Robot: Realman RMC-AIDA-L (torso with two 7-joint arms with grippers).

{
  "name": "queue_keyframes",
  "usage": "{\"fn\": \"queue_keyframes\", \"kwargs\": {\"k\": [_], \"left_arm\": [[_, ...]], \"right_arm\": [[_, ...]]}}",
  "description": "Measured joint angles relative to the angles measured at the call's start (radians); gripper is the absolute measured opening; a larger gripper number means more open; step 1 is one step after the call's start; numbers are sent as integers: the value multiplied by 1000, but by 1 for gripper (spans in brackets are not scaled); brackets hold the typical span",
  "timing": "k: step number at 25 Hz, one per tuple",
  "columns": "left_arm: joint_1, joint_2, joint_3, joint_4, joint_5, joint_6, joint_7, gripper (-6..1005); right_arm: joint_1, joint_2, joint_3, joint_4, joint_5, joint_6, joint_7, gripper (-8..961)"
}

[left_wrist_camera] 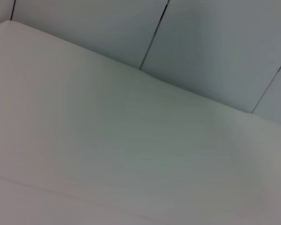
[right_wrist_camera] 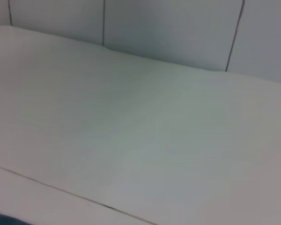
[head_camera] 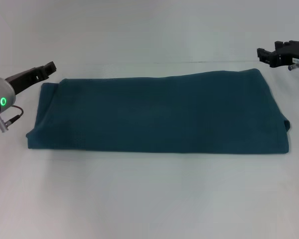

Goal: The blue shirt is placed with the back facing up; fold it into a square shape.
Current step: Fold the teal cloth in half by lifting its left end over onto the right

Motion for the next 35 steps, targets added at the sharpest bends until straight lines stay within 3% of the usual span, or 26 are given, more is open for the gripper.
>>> {"fn": "queue_keyframes", "kwargs": {"k": [2, 4, 10, 15, 19, 27, 35], "left_arm": [[6, 1, 0, 0, 0, 18, 0, 355], [17, 6, 0, 3, 0, 62, 0, 513], [81, 18, 0, 56, -2, 303, -12, 819], [152, 20, 0, 118, 3, 469, -39, 901], [209, 20, 0, 163, 8, 571, -50, 898], [310, 19, 13, 237, 12, 699, -46, 891], [348, 9, 38, 255, 88, 673, -24, 884]], "right_arm": [[-5, -10, 0, -1, 0, -42, 27, 454], [-12, -20, 0, -5, 0, -94, 61, 491], [-77, -42, 2, -93, -1, -333, 212, 602], [-165, -33, 9, -225, 5, -545, 331, 618], [-256, -32, 10, -284, 63, -712, 402, 615], [-327, -56, 12, -286, 92, -832, 451, 615], [-324, -58, 15, -279, 90, -840, 464, 614]]}}
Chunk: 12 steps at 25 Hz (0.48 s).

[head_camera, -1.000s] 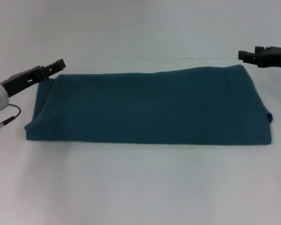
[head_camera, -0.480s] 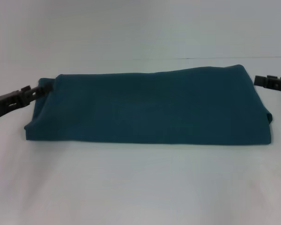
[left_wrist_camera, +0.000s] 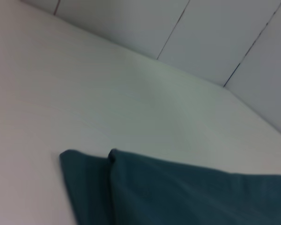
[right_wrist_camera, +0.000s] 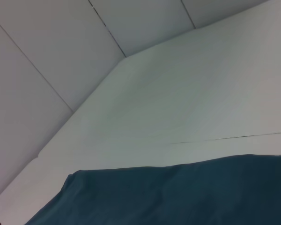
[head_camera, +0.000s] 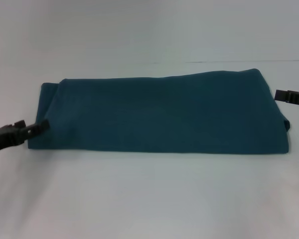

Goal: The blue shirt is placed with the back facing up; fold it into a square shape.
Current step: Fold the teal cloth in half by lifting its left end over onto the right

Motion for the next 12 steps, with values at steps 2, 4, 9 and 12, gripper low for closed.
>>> {"fn": "queue_keyframes", "kwargs": {"k": [2, 4, 9, 12], "left_arm": [[4, -2, 0, -4, 12, -16, 12, 882], [9, -6, 1, -6, 16, -38, 26, 880], [11, -11, 24, -23, 24, -109, 54, 876], [10, -11, 48, -30, 30, -132, 59, 873]], "right_arm": [[5, 1, -1, 1, 0, 3, 3, 614], [9, 1, -3, 1, 1, 4, 8, 614], [15, 3, -3, 1, 2, 7, 12, 614], [16, 4, -4, 1, 2, 10, 12, 613]]}}
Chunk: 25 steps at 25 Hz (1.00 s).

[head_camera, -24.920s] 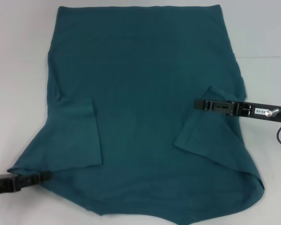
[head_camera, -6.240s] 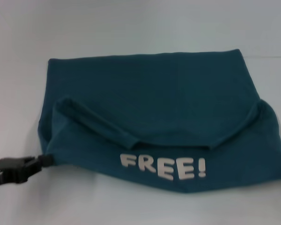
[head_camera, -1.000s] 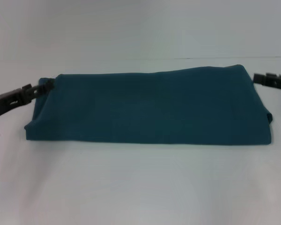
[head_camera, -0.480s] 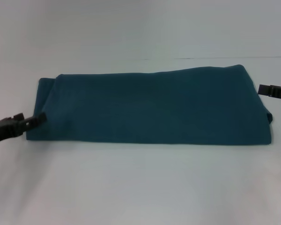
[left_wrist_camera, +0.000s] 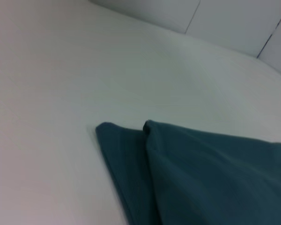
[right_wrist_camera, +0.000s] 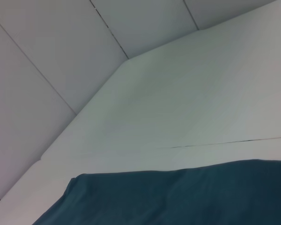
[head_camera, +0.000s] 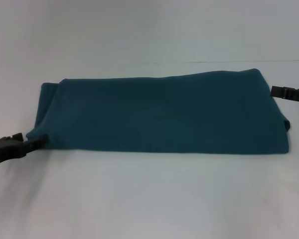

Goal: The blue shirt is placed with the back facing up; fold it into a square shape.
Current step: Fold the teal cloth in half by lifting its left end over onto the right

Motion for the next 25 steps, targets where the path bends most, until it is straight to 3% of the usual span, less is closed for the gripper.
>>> {"fn": "queue_keyframes", "kwargs": {"k": [9, 20, 23, 25], "left_arm": [[-12, -1, 61, -2, 2, -16, 5, 866], [-19, -1, 66, 3, 52, -31, 0, 856], [-19, -1, 66, 5, 52, -31, -2, 638], [-19, -1, 67, 6, 52, -32, -2, 544]], "right_arm": [[-2, 5, 4, 0, -2, 9, 1, 613], [-10, 6, 5, 0, 0, 11, 0, 612], [-10, 6, 5, 0, 0, 11, 0, 612], [-9, 6, 4, 0, -1, 11, 0, 612]]}}
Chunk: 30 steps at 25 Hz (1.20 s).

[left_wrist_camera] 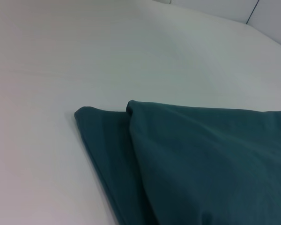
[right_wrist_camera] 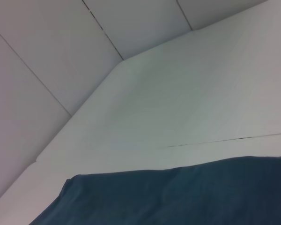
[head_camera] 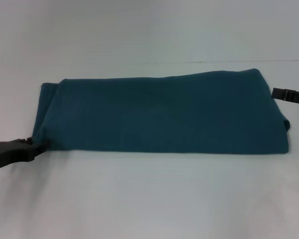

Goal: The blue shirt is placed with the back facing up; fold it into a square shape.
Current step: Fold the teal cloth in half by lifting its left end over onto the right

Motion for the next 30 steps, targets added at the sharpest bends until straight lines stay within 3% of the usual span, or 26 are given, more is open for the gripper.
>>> {"fn": "queue_keyframes", "kwargs": {"k": [3, 10, 19, 30], "left_arm": [[0, 0, -1, 5, 0, -1, 0, 402], [0, 3, -5, 21, 0, -1, -3, 245], [0, 3, -7, 33, 0, -1, -5, 15], [-5, 3, -6, 40, -5, 0, -7, 16]], "right_arm": [[-1, -2, -4, 0, -5, 0, 0, 612], [-10, -21, -6, 0, -35, 2, 20, 611], [-19, -30, -11, 1, -95, 3, 47, 611], [-9, -21, -10, 3, -219, 58, 126, 610]]}}
